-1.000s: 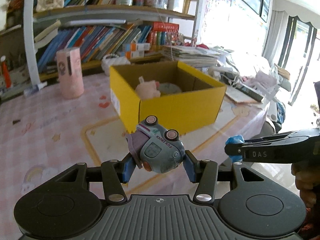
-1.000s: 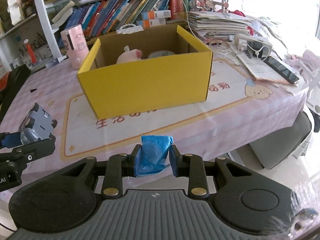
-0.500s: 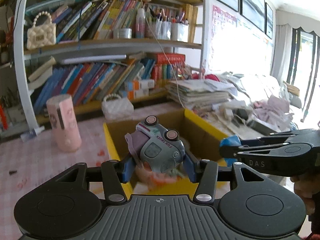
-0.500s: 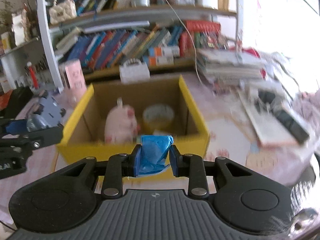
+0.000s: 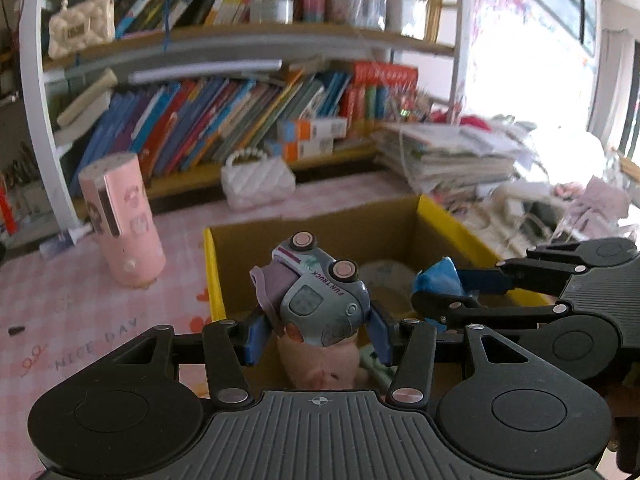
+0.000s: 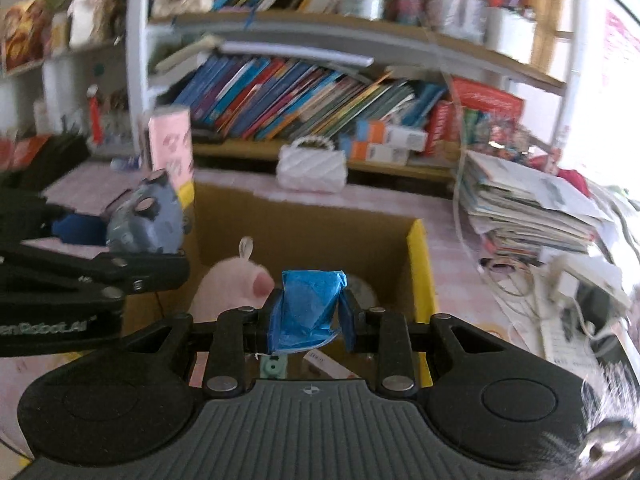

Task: Organize objects
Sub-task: 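Open the left tool to drop the toy car into the box while the right tool releases the blue item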

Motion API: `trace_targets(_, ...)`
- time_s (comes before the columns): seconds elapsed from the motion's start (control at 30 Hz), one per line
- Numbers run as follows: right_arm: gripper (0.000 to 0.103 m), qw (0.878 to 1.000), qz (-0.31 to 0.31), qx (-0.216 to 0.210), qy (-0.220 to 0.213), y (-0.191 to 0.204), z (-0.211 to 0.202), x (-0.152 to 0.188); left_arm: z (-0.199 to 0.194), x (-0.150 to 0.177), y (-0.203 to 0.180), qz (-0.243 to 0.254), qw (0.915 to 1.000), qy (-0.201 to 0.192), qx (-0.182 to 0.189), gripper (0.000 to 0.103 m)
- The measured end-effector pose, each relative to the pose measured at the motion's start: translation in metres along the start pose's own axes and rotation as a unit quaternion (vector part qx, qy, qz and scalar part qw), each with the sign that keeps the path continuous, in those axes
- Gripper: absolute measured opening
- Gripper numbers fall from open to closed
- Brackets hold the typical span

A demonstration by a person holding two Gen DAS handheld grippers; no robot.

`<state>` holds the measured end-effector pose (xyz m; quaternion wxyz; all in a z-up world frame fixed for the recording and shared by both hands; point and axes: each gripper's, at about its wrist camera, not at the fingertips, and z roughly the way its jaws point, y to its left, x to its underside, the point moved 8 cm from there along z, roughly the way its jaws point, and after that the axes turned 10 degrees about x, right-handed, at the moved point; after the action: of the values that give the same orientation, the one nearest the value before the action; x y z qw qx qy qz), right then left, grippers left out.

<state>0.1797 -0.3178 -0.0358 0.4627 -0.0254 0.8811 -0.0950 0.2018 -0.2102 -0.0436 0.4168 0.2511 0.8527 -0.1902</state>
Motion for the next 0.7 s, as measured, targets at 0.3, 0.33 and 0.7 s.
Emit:
trace_targets(0.3,0.027,0.997,-0.054,-0.038,0.038,0.010,0.031,0.020,0.023,0.009,0.005,0.000,0.9993,0.029,-0.026,0.042)
trace_targets(0.33,0.027,0.997,-0.049,-0.043,0.040,0.010,0.032,0.021,0.024,0.010,0.005,0.000,0.9991,0.031,-0.027,0.042)
trace_targets(0.7,0.027,0.992,-0.002,-0.079,0.096,0.006,0.048,0.031,0.018,0.012,0.003,0.002,0.9986,0.021,-0.049,0.046)
